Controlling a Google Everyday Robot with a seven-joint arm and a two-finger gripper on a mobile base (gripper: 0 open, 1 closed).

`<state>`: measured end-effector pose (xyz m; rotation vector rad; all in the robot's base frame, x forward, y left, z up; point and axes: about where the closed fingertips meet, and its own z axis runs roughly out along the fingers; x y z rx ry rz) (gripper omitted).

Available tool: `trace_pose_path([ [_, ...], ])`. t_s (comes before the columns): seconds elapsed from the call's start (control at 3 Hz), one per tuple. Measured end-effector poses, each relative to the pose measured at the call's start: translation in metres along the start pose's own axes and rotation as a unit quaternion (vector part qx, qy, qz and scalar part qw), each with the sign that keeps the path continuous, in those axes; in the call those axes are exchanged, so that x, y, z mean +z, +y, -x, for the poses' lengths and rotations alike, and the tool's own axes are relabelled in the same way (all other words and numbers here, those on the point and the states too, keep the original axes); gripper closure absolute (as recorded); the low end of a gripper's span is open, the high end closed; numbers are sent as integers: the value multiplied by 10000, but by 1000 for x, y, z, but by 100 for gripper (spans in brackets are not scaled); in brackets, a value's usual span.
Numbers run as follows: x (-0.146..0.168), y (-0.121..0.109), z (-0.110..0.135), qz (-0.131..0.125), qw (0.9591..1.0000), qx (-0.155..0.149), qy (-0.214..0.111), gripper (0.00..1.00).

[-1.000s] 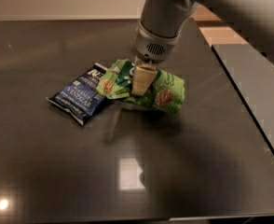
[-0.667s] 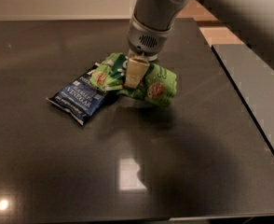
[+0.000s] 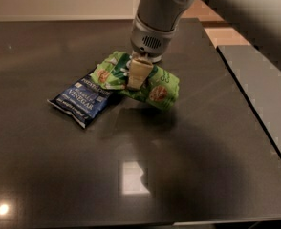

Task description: Move green rice chip bag near blue chip bag

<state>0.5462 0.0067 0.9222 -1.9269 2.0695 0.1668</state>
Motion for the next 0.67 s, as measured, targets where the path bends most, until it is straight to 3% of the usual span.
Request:
trace_pose_path([
  [0.33,0,0,1,-9,10000,-9,-8,0],
  [0.67,0,0,1,-9,10000,-9,-9,0],
])
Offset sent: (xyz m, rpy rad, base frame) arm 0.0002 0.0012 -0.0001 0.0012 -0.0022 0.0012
